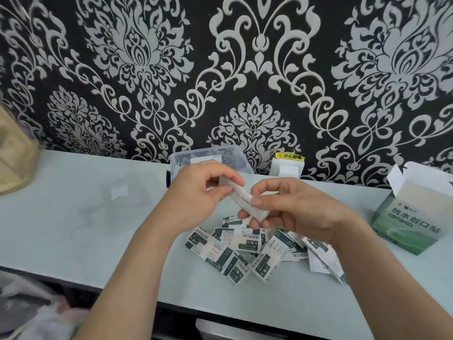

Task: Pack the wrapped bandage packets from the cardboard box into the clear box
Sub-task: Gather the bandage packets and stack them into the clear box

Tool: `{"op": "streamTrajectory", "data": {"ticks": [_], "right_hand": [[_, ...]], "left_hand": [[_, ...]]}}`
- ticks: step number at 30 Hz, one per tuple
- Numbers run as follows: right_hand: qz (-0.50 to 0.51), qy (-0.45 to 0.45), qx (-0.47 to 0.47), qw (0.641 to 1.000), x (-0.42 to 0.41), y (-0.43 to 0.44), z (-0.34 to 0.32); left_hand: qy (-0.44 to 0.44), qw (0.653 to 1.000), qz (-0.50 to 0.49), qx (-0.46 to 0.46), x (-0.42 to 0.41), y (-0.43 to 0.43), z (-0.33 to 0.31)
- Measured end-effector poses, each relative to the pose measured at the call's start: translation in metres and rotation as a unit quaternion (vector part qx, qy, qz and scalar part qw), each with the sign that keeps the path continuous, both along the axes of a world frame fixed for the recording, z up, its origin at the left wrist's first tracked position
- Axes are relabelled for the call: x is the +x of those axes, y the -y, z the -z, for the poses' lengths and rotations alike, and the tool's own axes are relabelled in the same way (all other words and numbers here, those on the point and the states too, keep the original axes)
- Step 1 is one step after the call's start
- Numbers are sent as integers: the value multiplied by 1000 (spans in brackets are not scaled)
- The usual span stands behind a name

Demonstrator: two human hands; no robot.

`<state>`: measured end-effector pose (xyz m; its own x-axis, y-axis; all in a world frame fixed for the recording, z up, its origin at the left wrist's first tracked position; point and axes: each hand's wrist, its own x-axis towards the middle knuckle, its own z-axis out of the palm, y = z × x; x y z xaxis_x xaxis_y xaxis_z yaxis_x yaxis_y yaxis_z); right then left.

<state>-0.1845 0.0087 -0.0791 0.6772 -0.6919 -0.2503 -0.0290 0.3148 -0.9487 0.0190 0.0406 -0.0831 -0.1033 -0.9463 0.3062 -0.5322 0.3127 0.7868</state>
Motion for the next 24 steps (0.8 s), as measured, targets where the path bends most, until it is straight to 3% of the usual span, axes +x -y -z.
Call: {"op": "streamTrajectory", "data": {"ticks": [5,11,14,19,24], "right_hand": [[68,-92,-96,989,16,20,-29],[118,-279,-247,920,50,60,-43],[94,-393,-316,859,66,75,-43],[70,-553,-464,689,97,83,-39],[33,-611,-497,616,118,86,-18]], "left_hand": [[5,997,-70,-24,10,34,-9],[6,993,-119,-3,26,80,1],[95,987,-131,-14,30,96,5],[223,969,-107,-5,41,117,6],[351,931,-65,80,49,116,20]]}}
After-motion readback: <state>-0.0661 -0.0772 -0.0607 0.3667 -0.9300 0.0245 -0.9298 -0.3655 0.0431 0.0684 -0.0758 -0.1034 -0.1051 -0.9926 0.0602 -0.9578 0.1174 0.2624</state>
